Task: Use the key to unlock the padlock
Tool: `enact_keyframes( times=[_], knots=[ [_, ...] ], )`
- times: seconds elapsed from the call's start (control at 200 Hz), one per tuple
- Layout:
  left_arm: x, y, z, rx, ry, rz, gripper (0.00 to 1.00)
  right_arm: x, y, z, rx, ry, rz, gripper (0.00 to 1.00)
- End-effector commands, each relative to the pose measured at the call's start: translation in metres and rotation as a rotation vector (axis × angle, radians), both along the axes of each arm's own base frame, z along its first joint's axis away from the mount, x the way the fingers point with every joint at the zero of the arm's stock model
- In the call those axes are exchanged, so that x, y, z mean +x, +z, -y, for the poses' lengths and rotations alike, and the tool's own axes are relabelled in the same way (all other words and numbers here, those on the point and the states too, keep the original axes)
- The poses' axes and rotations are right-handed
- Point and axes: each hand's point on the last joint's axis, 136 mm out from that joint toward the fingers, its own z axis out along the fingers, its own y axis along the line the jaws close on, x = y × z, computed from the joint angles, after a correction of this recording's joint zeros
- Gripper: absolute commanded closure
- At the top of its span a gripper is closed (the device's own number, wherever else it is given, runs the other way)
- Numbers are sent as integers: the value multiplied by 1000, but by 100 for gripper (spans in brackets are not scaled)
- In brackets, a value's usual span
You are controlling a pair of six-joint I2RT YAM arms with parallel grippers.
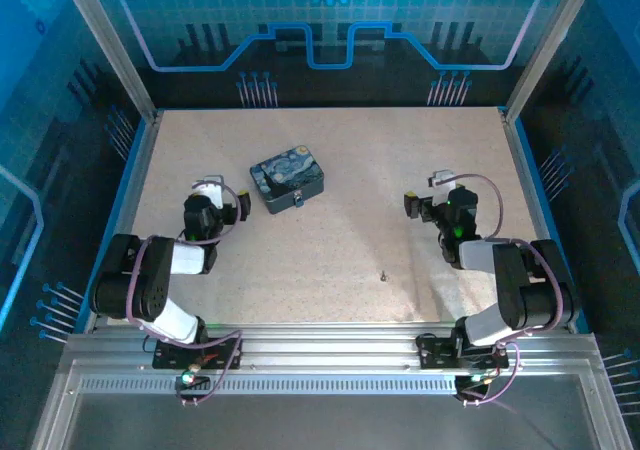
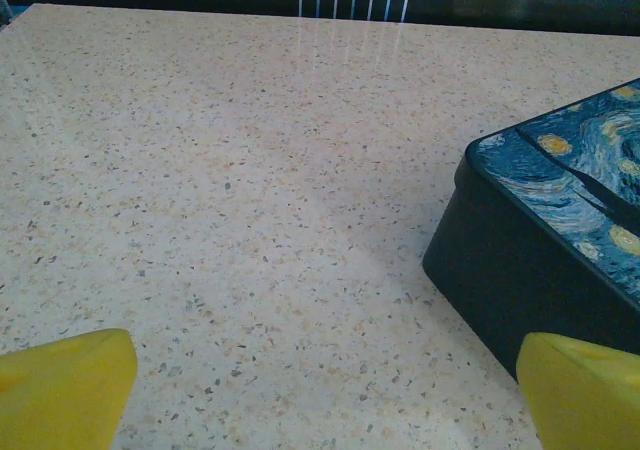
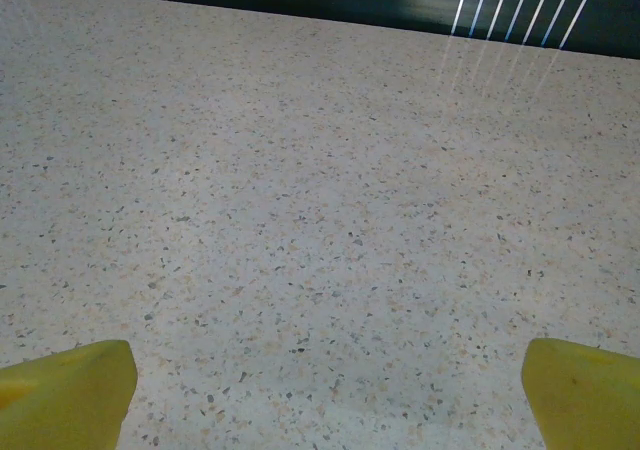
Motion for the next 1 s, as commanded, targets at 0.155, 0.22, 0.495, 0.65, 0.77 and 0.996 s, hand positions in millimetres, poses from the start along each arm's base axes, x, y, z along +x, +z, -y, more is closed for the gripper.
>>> enact_keyframes(
  times=[0.155, 0.22, 0.495, 0.65, 0.77, 0.996],
  knots=[
    [5, 6, 7, -13, -45, 18, 1, 2, -2, 1, 13, 1, -8, 0],
    [5, 7, 6, -13, -45, 20, 1, 2, -2, 0, 14, 1, -7, 0],
    [5, 6, 5, -14, -36, 16, 1, 1, -2, 0, 15, 3, -9, 0],
    [5, 6, 5, -14, -36, 18, 1, 2, -2, 1, 17, 2, -9, 0],
    [5, 6, 5, -15, -36, 15, 1, 1, -2, 1, 21, 3, -10, 0],
    [-2, 10, 5, -14, -38, 64, 1, 0, 0, 4, 34, -3, -3, 0]
  ],
)
